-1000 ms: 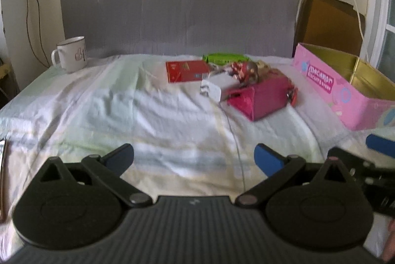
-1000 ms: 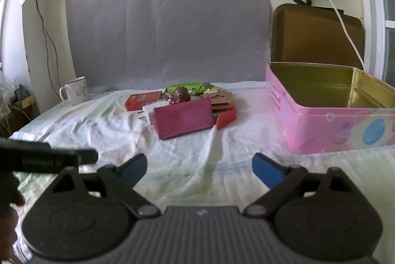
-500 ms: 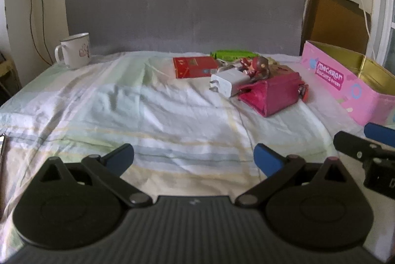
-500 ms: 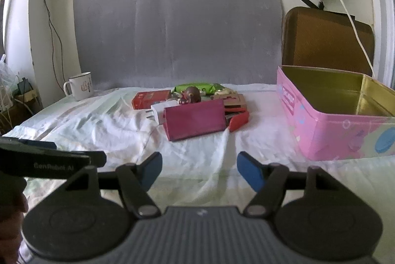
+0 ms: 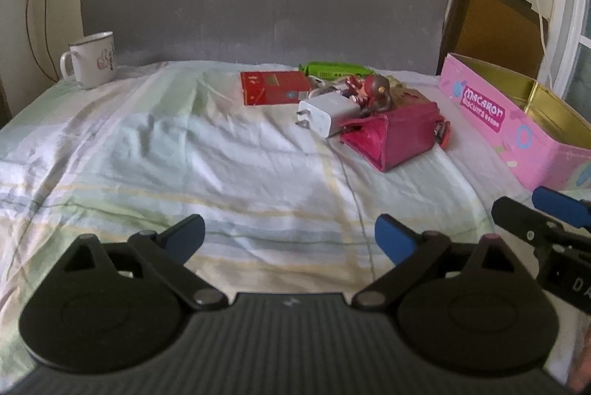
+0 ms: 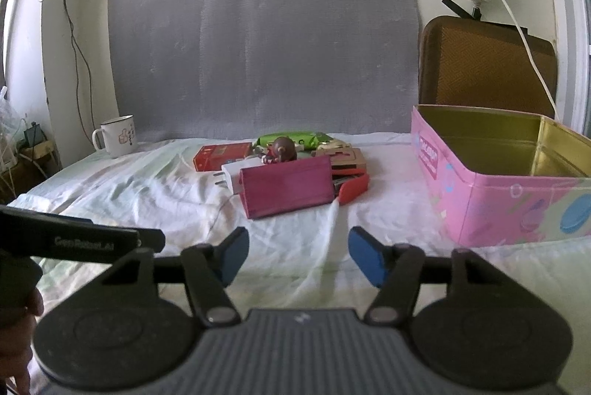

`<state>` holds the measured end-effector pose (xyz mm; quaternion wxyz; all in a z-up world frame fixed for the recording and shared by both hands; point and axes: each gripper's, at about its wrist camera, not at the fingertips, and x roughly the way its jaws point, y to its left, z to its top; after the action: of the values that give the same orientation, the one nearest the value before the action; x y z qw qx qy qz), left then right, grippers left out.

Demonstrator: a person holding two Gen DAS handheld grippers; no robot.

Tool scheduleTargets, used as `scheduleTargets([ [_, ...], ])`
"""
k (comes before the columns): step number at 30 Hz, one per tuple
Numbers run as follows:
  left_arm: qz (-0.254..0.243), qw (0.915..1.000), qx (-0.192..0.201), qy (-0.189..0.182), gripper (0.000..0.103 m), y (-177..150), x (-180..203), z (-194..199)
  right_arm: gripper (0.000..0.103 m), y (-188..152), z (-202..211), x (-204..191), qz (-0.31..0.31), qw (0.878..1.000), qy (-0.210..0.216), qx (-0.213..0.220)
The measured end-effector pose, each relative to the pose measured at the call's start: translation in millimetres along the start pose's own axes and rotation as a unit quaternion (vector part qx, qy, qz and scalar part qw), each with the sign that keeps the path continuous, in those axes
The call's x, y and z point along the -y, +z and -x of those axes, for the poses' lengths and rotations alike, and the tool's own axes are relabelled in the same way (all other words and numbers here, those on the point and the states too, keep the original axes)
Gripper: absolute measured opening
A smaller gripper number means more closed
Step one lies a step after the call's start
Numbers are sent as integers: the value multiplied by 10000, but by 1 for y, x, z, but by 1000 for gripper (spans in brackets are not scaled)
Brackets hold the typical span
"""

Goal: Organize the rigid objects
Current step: 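Move the left tool toward the pink pouch on the bed, then close the left gripper on the pink pouch and lift it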

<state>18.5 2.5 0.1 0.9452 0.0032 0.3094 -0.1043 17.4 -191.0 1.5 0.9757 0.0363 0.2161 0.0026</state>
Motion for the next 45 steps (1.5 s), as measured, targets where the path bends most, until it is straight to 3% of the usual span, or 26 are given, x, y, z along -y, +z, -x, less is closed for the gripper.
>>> scheduleTargets([
  [13, -177, 9998, 20, 19, 100, 12, 1, -8, 60, 6, -13, 3, 13, 9999, 118, -22],
  [18, -134, 9999, -27, 64, 99, 20, -4, -18, 60, 16, -31, 6, -83, 9990, 336, -277],
  [22, 25, 9999, -97, -112, 99, 28, -10, -28, 60, 21, -44, 4, 69, 9981, 463, -410],
  [29, 327, 9984, -158, -428, 87, 45, -6, -48, 59, 45, -74, 10, 382, 9972, 507, -391],
  [35, 44, 9978, -63, -665, 79, 50, 24, -72, 58, 75, -116, 47, -384, 9954, 695, -537],
  [40, 95, 9942, -275, -1036, 72, 54, 41, -96, 53, 80, -150, 55, -510, 9898, 1018, -862],
  [42, 70, 9925, -243, -1199, 65, 52, 45, -98, 51, 74, -159, 55, -659, 9821, 1410, -1057],
  [45, -129, 9921, -101, -1246, 49, 48, 50, -87, 50, 72, -153, 49, -624, 9828, 1403, -1021],
])
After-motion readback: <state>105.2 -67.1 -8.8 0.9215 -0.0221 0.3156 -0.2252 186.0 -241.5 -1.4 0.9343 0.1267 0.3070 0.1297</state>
